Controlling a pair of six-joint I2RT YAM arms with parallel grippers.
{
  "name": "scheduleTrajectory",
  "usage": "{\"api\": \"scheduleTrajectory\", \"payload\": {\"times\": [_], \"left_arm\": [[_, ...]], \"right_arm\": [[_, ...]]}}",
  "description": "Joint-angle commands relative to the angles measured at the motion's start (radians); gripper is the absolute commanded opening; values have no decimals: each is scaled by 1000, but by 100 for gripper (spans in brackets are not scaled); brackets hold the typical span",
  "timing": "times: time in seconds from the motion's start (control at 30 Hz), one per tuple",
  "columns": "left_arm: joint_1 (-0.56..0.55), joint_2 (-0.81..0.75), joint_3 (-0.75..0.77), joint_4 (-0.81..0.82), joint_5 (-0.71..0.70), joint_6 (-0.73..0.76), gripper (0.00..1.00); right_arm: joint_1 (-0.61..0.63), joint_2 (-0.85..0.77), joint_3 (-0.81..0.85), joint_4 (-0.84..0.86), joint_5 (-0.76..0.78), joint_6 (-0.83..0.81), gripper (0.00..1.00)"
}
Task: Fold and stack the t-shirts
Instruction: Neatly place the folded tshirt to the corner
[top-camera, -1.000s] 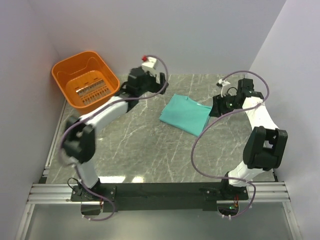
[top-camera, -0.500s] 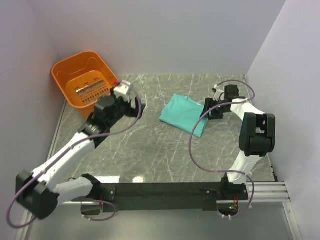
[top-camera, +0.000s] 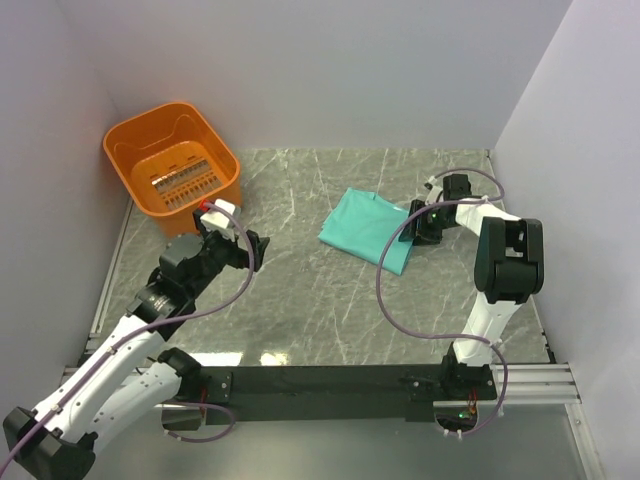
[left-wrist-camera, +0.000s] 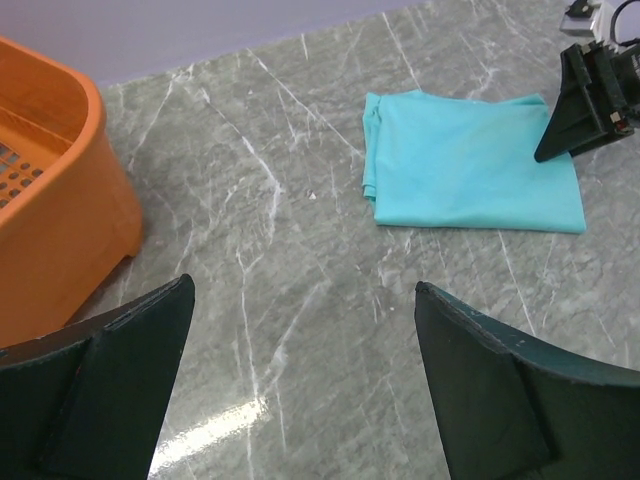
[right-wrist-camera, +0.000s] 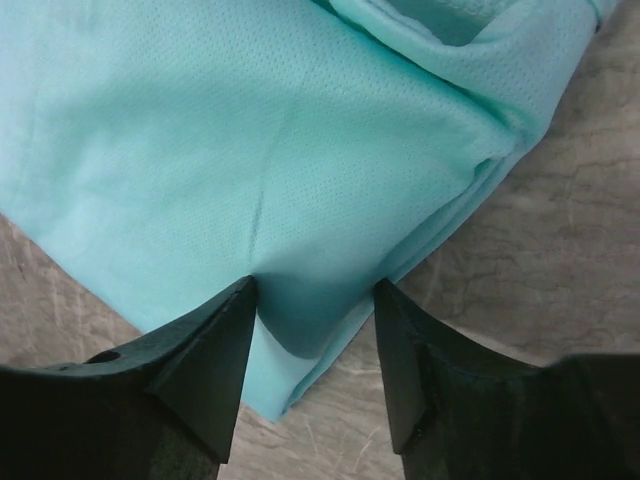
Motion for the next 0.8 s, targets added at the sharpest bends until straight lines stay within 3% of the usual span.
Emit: {"api": "scheduleTrajectory", "payload": {"times": [0.0,0.13,0.17,0.3,0.53,0.77], "left_arm": [[-2,7,-3,15,8,2,97],[-2,-6,-10,21,12,0,97],[-3,-10,-10,19,12,2,97],[-3,-12,-14,19,20,2,97],[-2,-7,-15,19,29,2,97],[-3,-6,-17,21,31,3,97]], "right_arm": [[8,20,0,-25,64,10,56],[6,43,20,-40,72,-4,33],[3,44,32,-44,81,-9,21],[-23,58,78,-51,141,-48,0],[-92,175,310,-154,221,-253,0],[-165,414,766,-349,337,-421,0]]}}
